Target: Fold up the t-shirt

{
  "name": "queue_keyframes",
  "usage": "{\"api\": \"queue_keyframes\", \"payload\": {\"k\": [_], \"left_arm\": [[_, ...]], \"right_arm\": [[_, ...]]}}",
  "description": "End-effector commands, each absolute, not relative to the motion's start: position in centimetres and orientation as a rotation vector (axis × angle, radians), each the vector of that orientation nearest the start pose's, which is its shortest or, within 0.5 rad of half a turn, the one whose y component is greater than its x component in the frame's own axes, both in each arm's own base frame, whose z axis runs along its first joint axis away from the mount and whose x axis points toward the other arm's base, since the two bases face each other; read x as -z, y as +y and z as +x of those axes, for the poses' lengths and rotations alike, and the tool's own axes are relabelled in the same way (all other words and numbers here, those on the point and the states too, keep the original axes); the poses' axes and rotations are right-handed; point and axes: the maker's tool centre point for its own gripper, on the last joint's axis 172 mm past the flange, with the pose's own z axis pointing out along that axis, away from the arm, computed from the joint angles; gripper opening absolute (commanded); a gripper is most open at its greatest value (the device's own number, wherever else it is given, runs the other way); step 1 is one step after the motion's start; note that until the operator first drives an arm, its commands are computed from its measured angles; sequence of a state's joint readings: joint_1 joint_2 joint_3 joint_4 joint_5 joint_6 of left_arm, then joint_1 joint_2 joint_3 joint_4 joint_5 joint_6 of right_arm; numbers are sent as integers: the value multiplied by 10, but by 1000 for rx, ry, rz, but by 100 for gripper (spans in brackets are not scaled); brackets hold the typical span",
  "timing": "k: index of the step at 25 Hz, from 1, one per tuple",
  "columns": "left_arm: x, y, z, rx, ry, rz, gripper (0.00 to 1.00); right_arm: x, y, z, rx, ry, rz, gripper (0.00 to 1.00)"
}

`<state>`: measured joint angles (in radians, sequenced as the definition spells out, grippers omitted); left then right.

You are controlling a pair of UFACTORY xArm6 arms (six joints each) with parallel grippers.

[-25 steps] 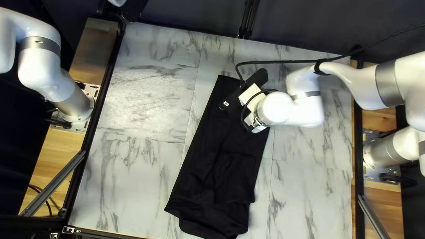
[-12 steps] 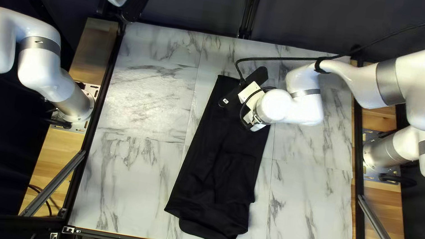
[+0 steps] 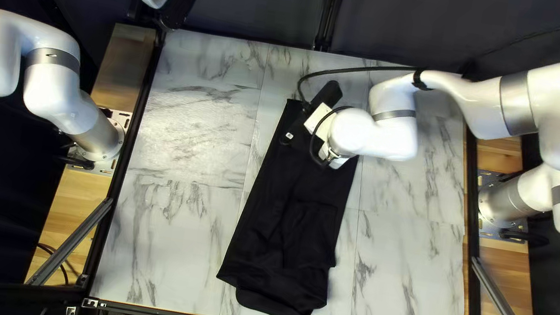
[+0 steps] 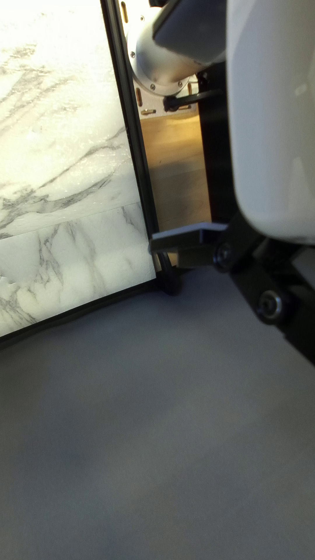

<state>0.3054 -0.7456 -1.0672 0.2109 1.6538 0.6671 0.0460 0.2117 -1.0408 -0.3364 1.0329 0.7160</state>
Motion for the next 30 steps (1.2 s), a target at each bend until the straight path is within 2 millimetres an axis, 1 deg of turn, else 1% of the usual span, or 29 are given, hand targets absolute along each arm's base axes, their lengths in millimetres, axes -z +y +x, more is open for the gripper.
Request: {"api": "queue_keyframes", "payload": {"k": [1,5,10,15,20,23,28,30], "left_arm": [[-422,138,246,62,470,-2844,100],[-422,138,246,62,470,-2844,100],[-422,138,246,62,470,-2844,100],[-422,138,246,62,470,-2844,100],[-422,138,246,62,470,-2844,100],[-422,138,246,62,470,-2844,100],[-422,138,246,62,470,-2844,100],[-422,138,246,62,470,-2844,100]], "right_arm": [[-97,-46,443,-206,749,-3397,0],[-101,-49,442,-221,710,-3407,0],[-97,-53,443,-220,661,-3416,0],[-104,-60,439,-241,614,-3433,0],[-104,-61,439,-277,563,-3452,5],[-98,-56,444,-274,536,-3450,9],[-85,-47,449,-268,495,-3443,9],[-85,-47,447,-278,483,-3445,9]]}}
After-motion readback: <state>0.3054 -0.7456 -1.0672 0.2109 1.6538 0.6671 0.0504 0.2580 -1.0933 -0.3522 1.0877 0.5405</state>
